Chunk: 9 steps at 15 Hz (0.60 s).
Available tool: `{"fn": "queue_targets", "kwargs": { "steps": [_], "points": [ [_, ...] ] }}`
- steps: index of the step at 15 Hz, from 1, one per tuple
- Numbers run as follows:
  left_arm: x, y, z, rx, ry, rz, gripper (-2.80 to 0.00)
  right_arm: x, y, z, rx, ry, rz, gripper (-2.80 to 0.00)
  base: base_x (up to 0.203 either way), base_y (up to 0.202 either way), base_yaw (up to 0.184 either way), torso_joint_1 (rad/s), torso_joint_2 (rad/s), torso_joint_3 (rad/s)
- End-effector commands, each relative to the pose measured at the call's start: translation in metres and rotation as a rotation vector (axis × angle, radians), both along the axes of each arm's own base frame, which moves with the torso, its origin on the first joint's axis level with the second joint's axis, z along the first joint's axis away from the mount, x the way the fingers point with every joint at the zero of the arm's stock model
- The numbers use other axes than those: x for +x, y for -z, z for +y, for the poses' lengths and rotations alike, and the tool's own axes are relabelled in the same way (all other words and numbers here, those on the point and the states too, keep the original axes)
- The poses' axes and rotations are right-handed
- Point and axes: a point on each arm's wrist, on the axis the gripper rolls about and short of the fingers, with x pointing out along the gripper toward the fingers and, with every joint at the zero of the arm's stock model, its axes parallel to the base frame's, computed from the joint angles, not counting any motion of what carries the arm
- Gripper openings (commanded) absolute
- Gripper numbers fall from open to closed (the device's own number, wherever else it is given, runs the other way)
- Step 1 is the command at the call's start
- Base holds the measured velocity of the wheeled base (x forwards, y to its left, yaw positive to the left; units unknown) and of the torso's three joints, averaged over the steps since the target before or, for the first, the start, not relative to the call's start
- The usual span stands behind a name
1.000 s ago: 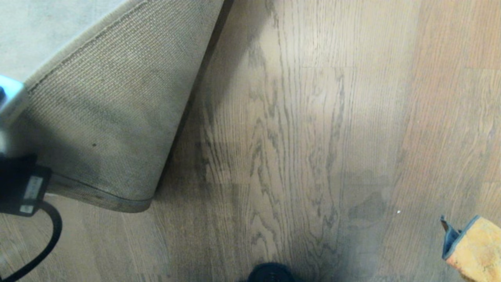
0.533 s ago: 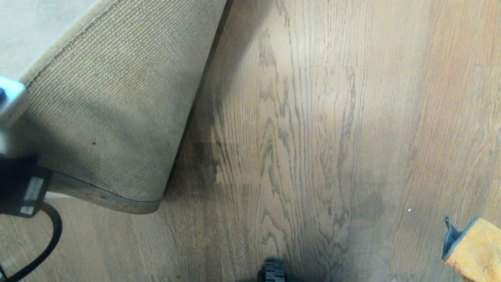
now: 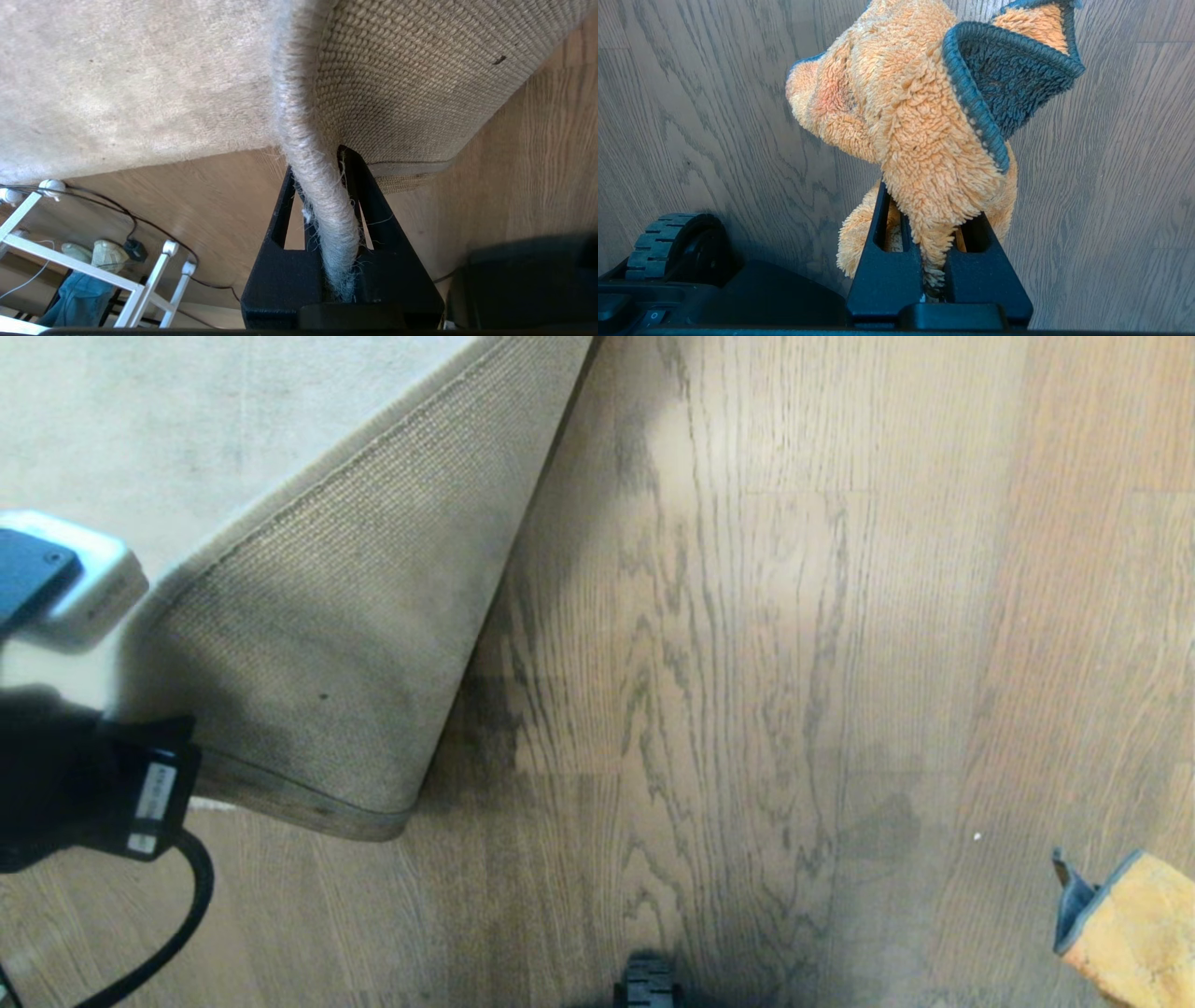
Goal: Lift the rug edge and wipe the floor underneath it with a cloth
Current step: Wipe the floor under the carpet with a rag
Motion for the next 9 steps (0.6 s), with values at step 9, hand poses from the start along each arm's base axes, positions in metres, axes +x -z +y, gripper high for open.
{"fn": "queue_targets", "kwargs": {
  "steps": [9],
  "points": [
    [0.0133,0.0077,-0.012,0.029,-0.009,0.031,-2.8,0.0001,0.0001,0.0,-0.011,-0.001,0.003,-2.8,0.0,0.0,0.0,0.0,0.0,0.0]
  ]
}}
